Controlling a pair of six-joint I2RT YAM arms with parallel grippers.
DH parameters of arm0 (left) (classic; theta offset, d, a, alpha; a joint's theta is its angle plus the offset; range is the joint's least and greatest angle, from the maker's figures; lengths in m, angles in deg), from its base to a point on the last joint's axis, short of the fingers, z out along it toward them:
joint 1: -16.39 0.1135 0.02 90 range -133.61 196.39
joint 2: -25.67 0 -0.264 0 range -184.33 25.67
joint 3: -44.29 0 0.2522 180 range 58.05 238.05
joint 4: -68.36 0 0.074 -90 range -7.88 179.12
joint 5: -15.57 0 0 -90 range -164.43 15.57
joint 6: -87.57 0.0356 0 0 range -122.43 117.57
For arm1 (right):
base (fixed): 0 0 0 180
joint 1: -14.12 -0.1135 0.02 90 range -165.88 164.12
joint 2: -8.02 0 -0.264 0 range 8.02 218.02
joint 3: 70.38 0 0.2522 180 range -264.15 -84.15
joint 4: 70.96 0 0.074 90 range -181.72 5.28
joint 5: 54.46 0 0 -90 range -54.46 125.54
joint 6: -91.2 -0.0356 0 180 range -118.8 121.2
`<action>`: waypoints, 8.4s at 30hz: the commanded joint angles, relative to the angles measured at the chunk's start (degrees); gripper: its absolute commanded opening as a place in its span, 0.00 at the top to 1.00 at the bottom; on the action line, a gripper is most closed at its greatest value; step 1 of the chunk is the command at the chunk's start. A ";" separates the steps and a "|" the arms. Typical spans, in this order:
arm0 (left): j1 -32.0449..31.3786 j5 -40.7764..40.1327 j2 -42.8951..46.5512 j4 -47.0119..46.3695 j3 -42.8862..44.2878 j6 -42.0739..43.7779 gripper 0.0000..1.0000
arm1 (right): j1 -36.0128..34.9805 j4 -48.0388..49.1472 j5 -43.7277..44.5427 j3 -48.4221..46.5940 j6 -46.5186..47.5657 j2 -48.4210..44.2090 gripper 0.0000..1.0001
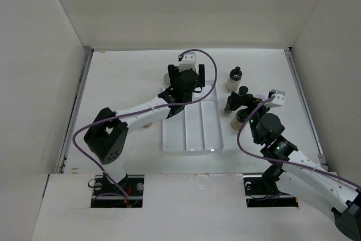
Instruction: Organize the condiment bottles
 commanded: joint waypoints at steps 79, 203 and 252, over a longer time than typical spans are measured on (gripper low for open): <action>-7.92 5.41 43.57 -44.78 -58.11 -4.08 0.11 | 4.05 -4.58 -5.86 -41.76 7.33 46.37 0.46; -5.46 3.03 40.85 -46.19 -59.61 -6.71 0.12 | -9.05 0.35 -4.81 -28.94 4.34 42.81 0.02; -6.43 3.21 39.97 -46.45 -59.16 -6.80 0.12 | -10.62 -19.28 2.23 -22.06 -1.91 22.89 0.43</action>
